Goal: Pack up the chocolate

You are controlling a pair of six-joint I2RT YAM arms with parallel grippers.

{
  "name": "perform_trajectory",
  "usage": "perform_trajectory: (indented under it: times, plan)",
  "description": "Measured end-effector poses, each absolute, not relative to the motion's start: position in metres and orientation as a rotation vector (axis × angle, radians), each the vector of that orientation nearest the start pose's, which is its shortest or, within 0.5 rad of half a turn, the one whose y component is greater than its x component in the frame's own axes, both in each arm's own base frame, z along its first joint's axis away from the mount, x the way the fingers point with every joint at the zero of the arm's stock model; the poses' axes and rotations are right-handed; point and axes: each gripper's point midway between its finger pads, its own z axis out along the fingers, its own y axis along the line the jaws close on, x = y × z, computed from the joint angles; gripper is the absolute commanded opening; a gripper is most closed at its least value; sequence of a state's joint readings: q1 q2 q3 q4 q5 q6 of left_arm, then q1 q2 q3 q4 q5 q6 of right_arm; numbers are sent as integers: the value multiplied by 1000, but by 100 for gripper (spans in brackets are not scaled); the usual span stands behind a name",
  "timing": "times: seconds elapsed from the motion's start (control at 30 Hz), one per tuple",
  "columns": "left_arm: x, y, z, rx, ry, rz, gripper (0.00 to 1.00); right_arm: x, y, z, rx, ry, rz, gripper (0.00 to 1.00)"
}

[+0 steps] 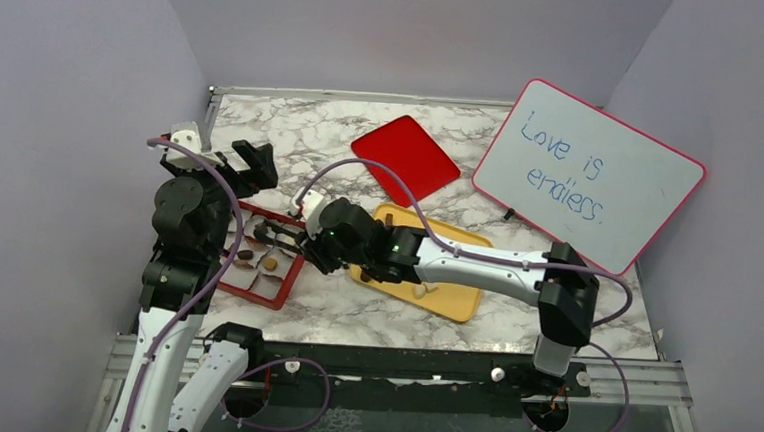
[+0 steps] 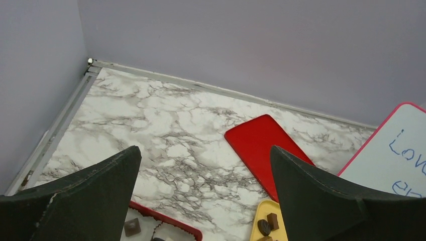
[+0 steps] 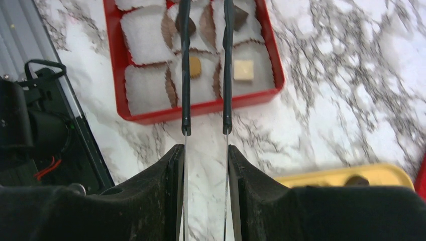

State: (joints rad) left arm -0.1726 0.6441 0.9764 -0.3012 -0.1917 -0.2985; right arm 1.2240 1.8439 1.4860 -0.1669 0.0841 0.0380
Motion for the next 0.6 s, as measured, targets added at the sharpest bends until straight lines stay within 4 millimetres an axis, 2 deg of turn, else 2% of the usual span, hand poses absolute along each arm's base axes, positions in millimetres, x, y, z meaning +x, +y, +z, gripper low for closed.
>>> perform_trajectory:
  times: [0.2, 0.47, 0.6]
  plan:
    - [278, -37, 354, -214, 1588, -266, 99, 186, 440, 178, -1089, 1922, 576, 39]
    - [288, -50, 299, -189, 1721, -298, 99, 181, 363, 195, -888, 2083, 432, 39]
    - [295, -59, 267, -160, 1816, -321, 99, 176, 323, 191, -767, 2203, 323, 39]
